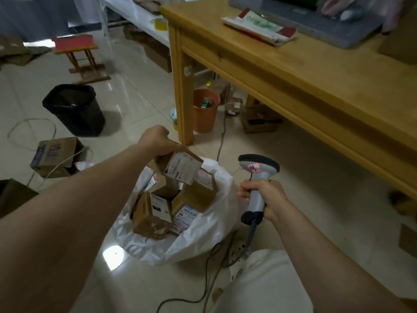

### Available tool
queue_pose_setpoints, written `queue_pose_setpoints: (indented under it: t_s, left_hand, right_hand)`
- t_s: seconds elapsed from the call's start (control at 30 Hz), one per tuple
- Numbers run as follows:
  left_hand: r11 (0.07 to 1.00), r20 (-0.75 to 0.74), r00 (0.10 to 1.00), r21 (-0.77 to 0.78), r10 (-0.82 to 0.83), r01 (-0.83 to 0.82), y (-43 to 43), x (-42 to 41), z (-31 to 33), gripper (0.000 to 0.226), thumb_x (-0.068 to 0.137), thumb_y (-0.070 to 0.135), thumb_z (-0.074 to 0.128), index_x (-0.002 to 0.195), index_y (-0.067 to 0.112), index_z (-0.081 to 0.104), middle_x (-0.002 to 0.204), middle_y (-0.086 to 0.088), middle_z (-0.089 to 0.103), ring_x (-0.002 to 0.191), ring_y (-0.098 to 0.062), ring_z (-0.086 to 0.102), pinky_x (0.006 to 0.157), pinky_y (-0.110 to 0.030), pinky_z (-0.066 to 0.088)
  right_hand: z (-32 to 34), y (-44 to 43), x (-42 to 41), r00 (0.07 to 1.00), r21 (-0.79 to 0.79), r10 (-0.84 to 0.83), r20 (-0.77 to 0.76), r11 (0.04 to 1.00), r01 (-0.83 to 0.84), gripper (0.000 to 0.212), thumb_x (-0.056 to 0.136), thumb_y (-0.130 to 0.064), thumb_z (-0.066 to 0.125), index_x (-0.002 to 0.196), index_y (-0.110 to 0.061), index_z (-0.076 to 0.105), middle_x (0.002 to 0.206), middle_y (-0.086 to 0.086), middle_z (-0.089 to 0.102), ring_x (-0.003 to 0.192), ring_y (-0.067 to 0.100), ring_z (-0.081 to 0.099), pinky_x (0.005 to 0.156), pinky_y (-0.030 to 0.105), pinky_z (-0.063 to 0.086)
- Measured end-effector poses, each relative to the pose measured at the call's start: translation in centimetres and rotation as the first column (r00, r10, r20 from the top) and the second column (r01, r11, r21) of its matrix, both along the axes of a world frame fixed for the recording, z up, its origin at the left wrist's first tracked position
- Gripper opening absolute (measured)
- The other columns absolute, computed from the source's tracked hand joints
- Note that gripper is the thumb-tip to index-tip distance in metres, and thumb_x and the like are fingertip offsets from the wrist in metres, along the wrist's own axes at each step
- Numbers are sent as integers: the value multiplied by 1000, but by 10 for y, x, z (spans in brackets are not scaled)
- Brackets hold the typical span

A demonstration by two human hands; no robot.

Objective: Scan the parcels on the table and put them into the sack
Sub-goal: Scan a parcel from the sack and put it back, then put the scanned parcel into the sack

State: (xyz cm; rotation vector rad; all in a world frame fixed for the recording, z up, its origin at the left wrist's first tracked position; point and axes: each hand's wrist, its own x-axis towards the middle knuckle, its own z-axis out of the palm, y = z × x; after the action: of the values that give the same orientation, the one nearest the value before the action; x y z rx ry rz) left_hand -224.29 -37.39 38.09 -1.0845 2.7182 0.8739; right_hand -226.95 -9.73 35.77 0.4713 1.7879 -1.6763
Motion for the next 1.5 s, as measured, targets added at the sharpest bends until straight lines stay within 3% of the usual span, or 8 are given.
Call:
queue_pose_setpoints:
  t_s: [0.27,0.43,0.63,0.77,0.93,1.1,1.3,1.5]
  left_hand:
    - [997,-35,997,-52,-66,64,14,-30,-74,88,63,66,74,131,12,56,119,-10,55,101,-21,57,65,-26,50]
    - [968,27,973,-91,-231,232,20,-38,-88,62,70,55,75,120,19,67,101,-11,58,101,-16,37,74,-28,39]
    - [956,51,962,-103,-269,273,22,-40,-90,62,72,48,77,127,22,63,107,-12,53,109,-20,33,77,-25,31]
    - [946,69,956,-135,-287,294,20,-38,-86,58,75,49,74,125,20,64,100,-9,58,109,-23,39,75,-29,33]
    - [971,55,975,-94,-214,219,11,-29,-68,55,74,45,77,122,20,66,93,1,61,86,-15,55,62,-22,44]
    - [981,20,996,-175,-83,86,-2,-14,-57,55,73,48,75,119,19,66,100,-4,61,91,-19,59,59,-23,45]
    - [926,19,997,-371,-73,75,14,-1,-59,54,80,41,70,131,44,53,112,-12,44,114,-34,39,79,-40,40]
    - [928,202,964,-293,-174,229,20,1,-71,53,76,48,73,125,31,63,101,-9,55,103,-30,45,77,-35,39]
  right_hand:
    - [-119,-10,-65,977,164,-93,193,985,61,10,78,-2,69,84,0,61,72,15,64,51,24,66,45,27,52]
    - [-160,-25,-63,949,33,-66,308,998,58,59,51,-15,83,106,-2,64,100,20,69,93,38,66,87,52,54]
    - [-166,-47,-52,931,-99,-46,361,991,87,16,73,-9,71,86,-13,62,78,11,60,69,26,56,62,33,48]
    - [-166,-50,-43,926,-197,-90,366,965,172,21,77,-6,67,97,-14,66,82,9,67,75,27,62,65,34,51]
    - [-160,-57,-37,949,-79,-22,315,996,49,18,75,-6,75,91,-6,66,79,11,66,69,25,63,65,33,53]
    - [-141,-47,-35,981,106,-70,179,993,52,52,77,-11,77,121,-1,53,109,17,61,98,33,61,91,44,51]
    - [-99,-22,-38,1000,269,-15,-7,963,16,29,86,-12,68,110,-3,56,100,12,57,100,29,58,89,39,47]
    - [-86,-8,-26,1000,242,-10,-2,970,10,19,83,-2,69,99,-8,61,104,9,60,108,30,58,96,39,46]
